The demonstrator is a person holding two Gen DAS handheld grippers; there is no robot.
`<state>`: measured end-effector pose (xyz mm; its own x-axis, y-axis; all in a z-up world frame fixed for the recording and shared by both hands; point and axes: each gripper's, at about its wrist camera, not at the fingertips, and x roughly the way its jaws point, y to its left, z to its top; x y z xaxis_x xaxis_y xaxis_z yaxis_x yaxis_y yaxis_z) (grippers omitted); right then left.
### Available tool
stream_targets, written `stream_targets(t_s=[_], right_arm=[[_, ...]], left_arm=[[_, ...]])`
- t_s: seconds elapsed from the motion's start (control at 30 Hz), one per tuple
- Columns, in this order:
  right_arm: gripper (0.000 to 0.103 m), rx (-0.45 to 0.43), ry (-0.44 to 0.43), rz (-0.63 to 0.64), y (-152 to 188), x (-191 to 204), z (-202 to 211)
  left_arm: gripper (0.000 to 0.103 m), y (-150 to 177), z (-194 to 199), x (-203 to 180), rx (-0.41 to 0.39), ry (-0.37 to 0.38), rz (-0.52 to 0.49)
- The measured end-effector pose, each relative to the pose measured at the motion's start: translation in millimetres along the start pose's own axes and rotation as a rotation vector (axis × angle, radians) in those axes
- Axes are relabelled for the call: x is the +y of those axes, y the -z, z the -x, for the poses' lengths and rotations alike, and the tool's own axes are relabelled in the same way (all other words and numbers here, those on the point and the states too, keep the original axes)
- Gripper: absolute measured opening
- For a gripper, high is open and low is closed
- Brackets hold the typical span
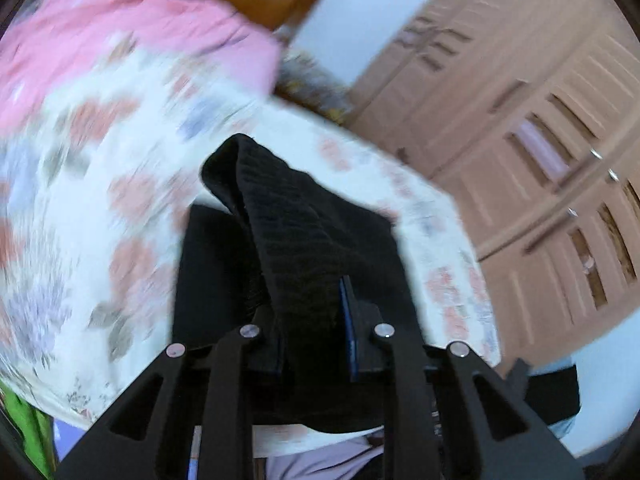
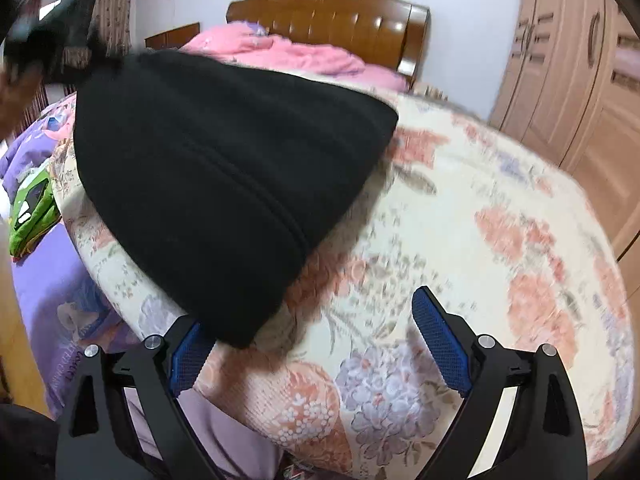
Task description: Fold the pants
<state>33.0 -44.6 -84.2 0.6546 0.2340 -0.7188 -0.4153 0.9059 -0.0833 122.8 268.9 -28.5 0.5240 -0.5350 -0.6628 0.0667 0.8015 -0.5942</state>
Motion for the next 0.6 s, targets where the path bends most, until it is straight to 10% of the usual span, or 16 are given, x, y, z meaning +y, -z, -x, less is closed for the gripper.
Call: stream_targets(t_s=[0.33,0.43,0.6], right_arm=[[0.092,0.072,-0.1,-0.033,2,-26,-8],[0.092,0.087,-0.265,-0.018,2,-40,5],[0.092,-0.048,-0.387,-0.155,-21,-93,38]], left_arm=[[0.032,32,-32,57,-0.004,0.066,0.095],[0.069,32,-21,54,-0.034,-0.055,0.067],[0.083,35,39,19,-0.246,-0.281,-0.055]])
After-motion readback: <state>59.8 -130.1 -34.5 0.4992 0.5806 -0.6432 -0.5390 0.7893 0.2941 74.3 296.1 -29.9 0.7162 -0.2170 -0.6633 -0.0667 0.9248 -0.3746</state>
